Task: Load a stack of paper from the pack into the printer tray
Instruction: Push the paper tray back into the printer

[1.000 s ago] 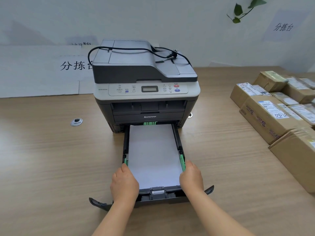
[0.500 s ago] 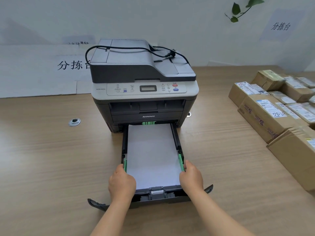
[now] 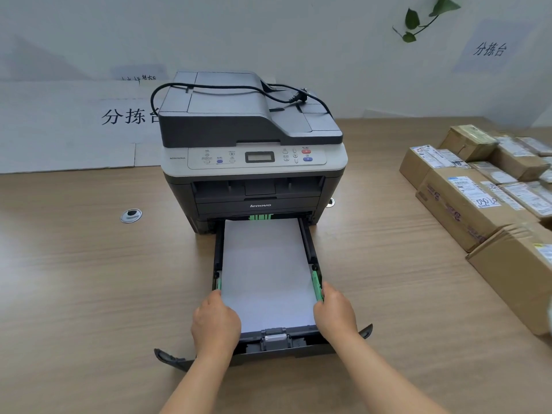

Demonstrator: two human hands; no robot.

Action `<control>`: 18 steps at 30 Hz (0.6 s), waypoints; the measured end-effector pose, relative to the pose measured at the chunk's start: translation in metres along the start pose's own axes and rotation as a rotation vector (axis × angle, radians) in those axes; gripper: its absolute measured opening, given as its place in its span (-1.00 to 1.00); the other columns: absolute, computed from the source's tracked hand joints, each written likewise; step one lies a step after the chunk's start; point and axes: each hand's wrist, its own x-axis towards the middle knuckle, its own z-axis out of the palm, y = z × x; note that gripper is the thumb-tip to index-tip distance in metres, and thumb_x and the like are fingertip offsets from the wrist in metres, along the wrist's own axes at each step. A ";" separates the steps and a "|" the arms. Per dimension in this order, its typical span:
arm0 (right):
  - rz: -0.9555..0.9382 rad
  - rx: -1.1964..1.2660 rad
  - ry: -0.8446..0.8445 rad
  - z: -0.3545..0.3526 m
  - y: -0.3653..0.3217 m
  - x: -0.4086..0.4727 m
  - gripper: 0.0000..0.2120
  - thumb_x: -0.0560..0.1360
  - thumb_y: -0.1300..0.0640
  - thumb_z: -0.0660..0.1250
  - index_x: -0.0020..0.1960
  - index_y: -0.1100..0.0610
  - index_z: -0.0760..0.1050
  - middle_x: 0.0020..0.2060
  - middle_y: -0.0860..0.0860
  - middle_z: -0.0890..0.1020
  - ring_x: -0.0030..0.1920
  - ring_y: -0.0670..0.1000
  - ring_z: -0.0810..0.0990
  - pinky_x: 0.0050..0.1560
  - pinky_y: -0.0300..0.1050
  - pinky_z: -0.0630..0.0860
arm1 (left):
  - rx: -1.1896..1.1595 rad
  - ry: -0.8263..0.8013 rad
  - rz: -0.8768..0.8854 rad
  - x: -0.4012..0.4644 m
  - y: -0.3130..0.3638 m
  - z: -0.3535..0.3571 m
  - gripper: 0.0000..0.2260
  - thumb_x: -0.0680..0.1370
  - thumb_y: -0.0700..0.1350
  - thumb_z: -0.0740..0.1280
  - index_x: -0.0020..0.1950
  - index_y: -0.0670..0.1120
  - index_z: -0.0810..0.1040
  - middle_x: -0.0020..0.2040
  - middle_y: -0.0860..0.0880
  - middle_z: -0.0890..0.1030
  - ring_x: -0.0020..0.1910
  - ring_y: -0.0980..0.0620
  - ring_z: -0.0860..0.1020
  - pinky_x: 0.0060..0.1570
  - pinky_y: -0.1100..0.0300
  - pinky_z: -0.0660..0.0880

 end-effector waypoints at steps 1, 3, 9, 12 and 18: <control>-0.029 -0.054 -0.003 -0.001 -0.001 -0.002 -0.72 0.50 0.31 0.09 0.16 0.23 0.42 -0.04 0.13 0.58 -0.07 0.15 0.53 -0.19 -0.07 0.45 | 0.053 -0.006 0.029 -0.002 0.001 0.000 -0.63 0.53 -0.25 0.12 0.34 -0.14 0.41 0.24 -0.14 0.55 0.17 -0.20 0.48 0.09 -0.03 0.48; -0.129 -0.173 -0.010 -0.005 -0.001 -0.007 -0.76 0.56 0.18 0.11 0.19 0.22 0.39 0.03 0.13 0.59 0.04 0.16 0.52 -0.09 -0.03 0.43 | 0.193 -0.012 0.109 -0.009 0.003 -0.001 -0.66 0.57 -0.15 0.15 0.34 -0.14 0.40 0.27 -0.11 0.52 0.20 -0.16 0.47 0.09 -0.02 0.45; -0.501 -0.322 0.158 -0.009 0.019 -0.046 -0.43 0.60 -0.20 -0.08 0.10 0.12 0.59 -0.08 -0.05 0.70 -0.08 0.01 0.68 -0.12 -0.10 0.59 | 0.301 0.148 0.628 -0.036 -0.018 0.004 -0.40 0.59 0.20 -0.09 -0.05 -0.10 0.66 -0.02 -0.05 0.68 0.04 -0.07 0.59 0.01 0.00 0.51; -0.621 -0.327 0.158 -0.006 0.039 -0.061 -0.42 0.57 -0.26 -0.08 0.05 0.07 0.58 -0.07 -0.07 0.68 0.00 -0.05 0.61 0.04 -0.14 0.53 | 0.286 0.234 0.840 -0.048 -0.033 0.009 -0.53 0.57 0.23 0.01 -0.01 -0.05 0.58 0.03 -0.04 0.60 0.12 -0.03 0.46 0.13 0.01 0.33; -0.765 -0.314 0.381 -0.003 0.051 -0.078 -0.80 0.32 -0.10 0.21 -0.13 -0.04 0.31 -0.19 -0.09 0.50 -0.13 -0.04 0.37 -0.06 -0.14 0.29 | 0.183 0.472 0.987 -0.065 -0.048 0.017 -0.95 0.50 -0.05 0.21 -0.07 0.01 0.41 -0.06 -0.01 0.39 -0.05 -0.06 0.44 -0.02 0.05 0.33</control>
